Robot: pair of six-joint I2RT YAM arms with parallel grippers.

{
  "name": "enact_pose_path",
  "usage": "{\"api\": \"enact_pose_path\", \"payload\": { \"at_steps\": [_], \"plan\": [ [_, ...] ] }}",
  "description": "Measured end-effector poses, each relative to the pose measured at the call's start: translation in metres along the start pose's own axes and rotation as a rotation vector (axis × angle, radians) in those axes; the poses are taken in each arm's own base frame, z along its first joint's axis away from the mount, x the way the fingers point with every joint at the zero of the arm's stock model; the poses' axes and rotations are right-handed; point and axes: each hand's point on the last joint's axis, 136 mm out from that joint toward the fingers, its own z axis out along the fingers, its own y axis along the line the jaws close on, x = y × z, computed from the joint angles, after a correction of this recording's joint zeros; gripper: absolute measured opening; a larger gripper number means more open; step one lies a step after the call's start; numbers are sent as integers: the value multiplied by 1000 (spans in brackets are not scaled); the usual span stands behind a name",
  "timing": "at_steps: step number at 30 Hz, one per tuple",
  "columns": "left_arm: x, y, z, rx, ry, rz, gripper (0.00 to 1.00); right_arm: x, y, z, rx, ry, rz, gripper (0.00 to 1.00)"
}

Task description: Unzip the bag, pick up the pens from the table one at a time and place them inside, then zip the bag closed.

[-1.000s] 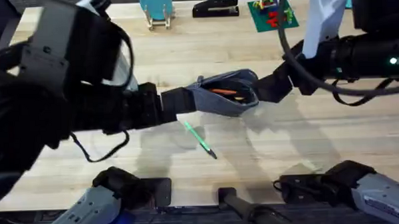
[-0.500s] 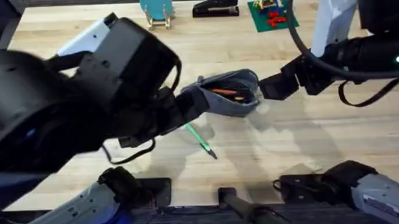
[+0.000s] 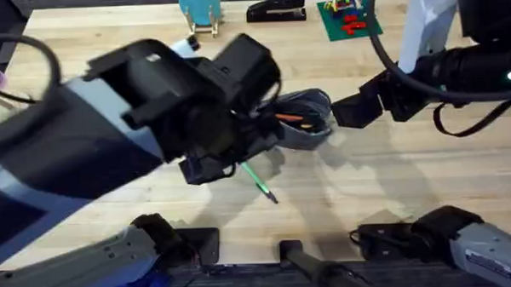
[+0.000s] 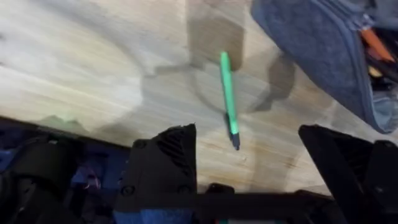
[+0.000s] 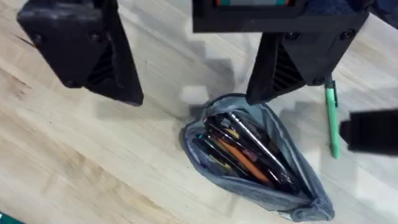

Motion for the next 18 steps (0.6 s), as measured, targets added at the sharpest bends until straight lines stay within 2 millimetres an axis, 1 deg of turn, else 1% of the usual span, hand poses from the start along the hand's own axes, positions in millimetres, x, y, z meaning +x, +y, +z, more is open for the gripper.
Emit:
{"api": "enact_pose_path", "payload": {
  "at_steps": [2, 8, 15, 18],
  "plan": [
    [5, -4, 3, -5, -8, 23, 992, 0, 0, 0, 0, -1, -2, 998],
    [18, -6, 13, -57, -24, 47, 993, 0, 0, 0, 0, -1, -3, 998],
    [22, -21, 27, -47, -36, 41, 992, 0, 0, 0, 0, -1, -3, 998],
    [25, -19, 31, -51, -34, 28, 993, 0, 0, 0, 0, -1, -2, 998]
  ]
}}
